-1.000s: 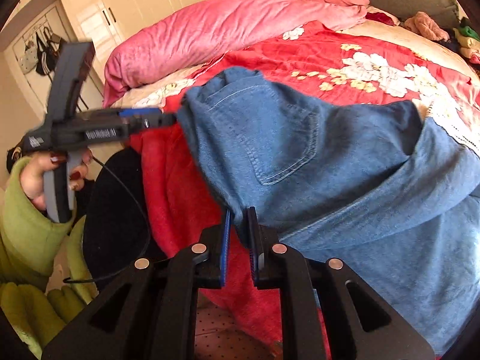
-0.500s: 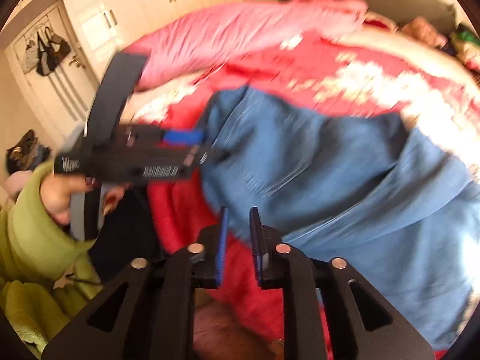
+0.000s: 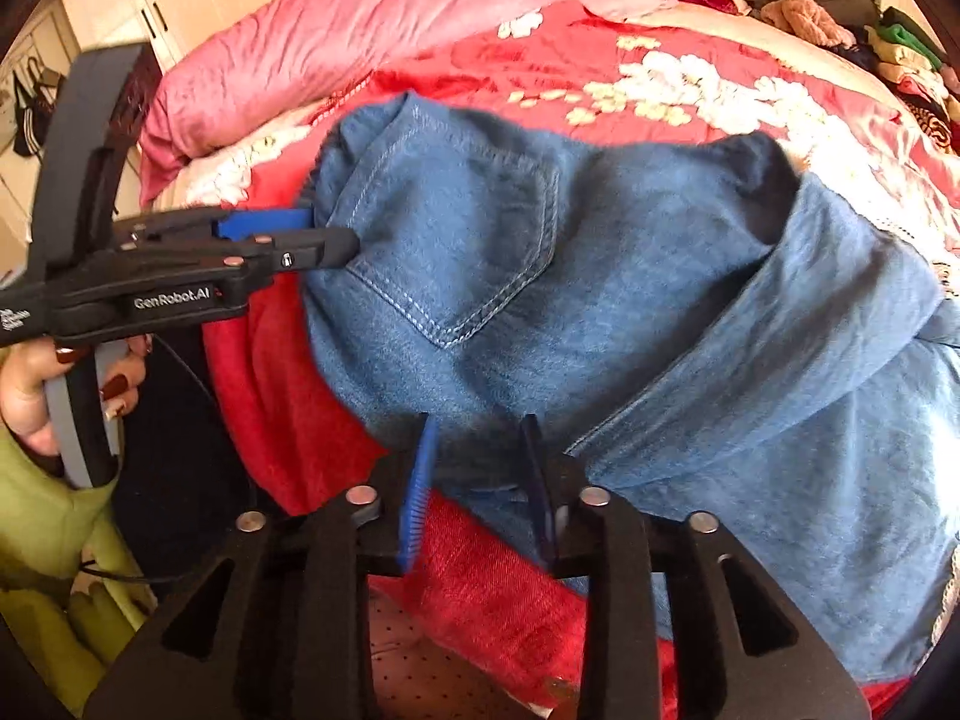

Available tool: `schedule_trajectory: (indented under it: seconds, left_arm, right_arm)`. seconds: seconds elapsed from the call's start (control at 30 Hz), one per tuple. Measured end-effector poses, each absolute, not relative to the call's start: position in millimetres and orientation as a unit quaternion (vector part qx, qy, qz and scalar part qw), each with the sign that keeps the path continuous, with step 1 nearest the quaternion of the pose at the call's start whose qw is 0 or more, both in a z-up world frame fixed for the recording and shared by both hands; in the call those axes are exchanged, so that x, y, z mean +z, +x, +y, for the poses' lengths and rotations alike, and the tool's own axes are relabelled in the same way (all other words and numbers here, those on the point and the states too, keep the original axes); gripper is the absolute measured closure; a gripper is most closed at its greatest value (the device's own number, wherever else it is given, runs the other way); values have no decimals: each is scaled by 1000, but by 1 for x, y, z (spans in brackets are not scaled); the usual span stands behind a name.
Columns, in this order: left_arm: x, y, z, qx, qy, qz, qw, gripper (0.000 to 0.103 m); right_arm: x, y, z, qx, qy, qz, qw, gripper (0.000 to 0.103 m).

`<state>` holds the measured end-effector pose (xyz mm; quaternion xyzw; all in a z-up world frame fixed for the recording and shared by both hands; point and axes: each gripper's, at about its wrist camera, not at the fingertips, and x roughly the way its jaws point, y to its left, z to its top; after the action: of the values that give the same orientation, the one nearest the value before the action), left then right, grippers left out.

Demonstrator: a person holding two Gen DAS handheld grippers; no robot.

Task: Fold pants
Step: 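Open both grippers and release the folded denim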

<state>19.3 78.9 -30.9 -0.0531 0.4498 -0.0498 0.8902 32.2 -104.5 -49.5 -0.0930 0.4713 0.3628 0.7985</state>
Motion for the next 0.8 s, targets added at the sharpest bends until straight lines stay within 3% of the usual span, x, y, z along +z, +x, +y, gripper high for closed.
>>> schedule_trajectory:
  seconds: [0.23,0.33,0.4,0.8]
  left_arm:
    - [-8,12,78,-45,-58,428,901,61]
    - [4,8,75,-45,-61,415,907,52]
    - [12,8,70,-49,-58,406,911,49]
    - [6,39,-8,-166,-78,427,886,44]
  right_arm:
    - [-13,38,-129,345,-58,432,831,46]
    - [-3,43,-143,327,-45,421,845,42]
    - [3,48,-155,312,-36,415,854,34]
    - [30,118,-227,196,-1,390,900,32]
